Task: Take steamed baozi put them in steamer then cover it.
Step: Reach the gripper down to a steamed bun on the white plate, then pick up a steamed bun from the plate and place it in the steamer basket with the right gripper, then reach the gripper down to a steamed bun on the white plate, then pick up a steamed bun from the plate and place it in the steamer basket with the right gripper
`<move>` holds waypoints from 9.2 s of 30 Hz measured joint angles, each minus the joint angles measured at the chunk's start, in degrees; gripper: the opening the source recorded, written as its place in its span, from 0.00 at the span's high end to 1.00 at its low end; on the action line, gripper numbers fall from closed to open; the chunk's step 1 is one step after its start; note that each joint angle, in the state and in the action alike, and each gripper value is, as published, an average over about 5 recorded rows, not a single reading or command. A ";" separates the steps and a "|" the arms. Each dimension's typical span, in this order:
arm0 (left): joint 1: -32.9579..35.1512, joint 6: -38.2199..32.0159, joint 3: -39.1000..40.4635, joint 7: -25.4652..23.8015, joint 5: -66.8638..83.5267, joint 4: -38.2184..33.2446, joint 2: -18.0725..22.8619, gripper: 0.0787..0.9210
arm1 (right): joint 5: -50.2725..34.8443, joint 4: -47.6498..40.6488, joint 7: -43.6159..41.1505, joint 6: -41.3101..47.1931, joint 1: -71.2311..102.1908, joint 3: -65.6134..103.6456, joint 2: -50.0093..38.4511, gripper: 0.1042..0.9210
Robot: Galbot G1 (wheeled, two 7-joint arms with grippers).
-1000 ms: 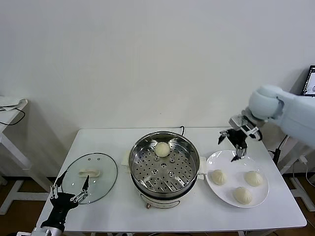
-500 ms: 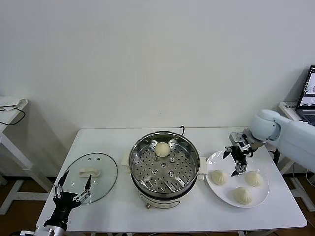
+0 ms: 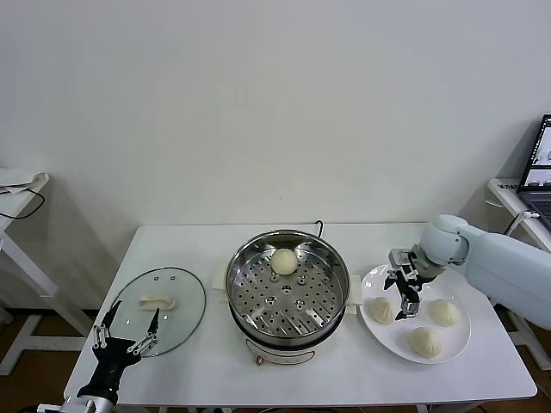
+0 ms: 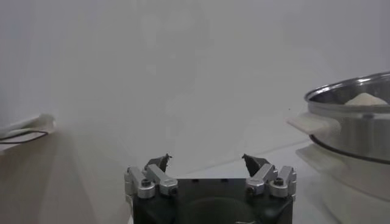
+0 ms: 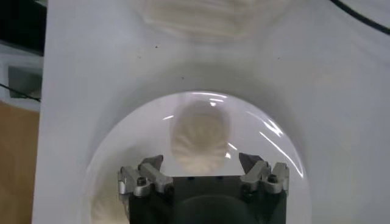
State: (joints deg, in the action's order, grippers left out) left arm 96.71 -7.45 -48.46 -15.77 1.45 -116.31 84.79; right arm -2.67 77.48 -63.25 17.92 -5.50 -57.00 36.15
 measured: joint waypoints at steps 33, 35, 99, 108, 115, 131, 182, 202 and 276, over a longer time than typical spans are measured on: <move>-0.01 -0.44 -0.16 -0.11 -0.09 0.44 0.07 0.12 | 3.14 -2.75 2.24 0.15 4.00 2.00 3.07 0.22; -0.05 -0.44 -0.14 -0.11 -0.10 0.48 0.10 0.12 | 3.24 -2.78 2.18 0.15 4.00 2.02 3.17 0.23; 0.43 -0.57 -0.86 0.90 -0.15 -3.74 -0.23 0.12 | -36.29 17.97 5.35 23.99 -44.21 -24.27 21.57 0.23; 0.15 -0.60 -1.82 0.73 -0.03 -3.33 -0.25 0.12 | -35.79 11.34 6.66 24.30 -38.78 -22.54 30.55 0.22; -0.13 -0.60 -2.73 0.46 0.10 -2.83 -0.12 0.12 | -34.51 6.34 7.06 24.30 -34.11 -21.48 35.23 0.22; -0.89 -0.60 -3.59 0.18 0.17 -1.70 -0.23 0.12 | -31.69 0.63 6.68 24.28 -28.11 -20.99 39.73 0.22; 1.29 -1.22 -1.51 0.77 -0.98 -4.52 0.68 0.12 | -2.68 17.13 -8.01 4.27 -21.25 -14.86 -13.78 0.12; 0.81 -1.36 -1.09 0.86 -1.23 -3.15 0.89 0.12 | 5.36 11.26 -7.86 -2.03 -2.10 -3.24 -13.17 0.12; 0.60 -0.44 0.49 1.62 -1.64 -5.20 -0.29 0.12 | -2.68 19.11 -10.50 -16.23 -39.16 -14.27 -3.86 0.35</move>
State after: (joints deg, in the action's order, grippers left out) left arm 97.31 -7.89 -47.97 -14.15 -0.18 -121.51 84.49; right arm -5.35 96.59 -73.75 1.68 -44.65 -71.27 32.29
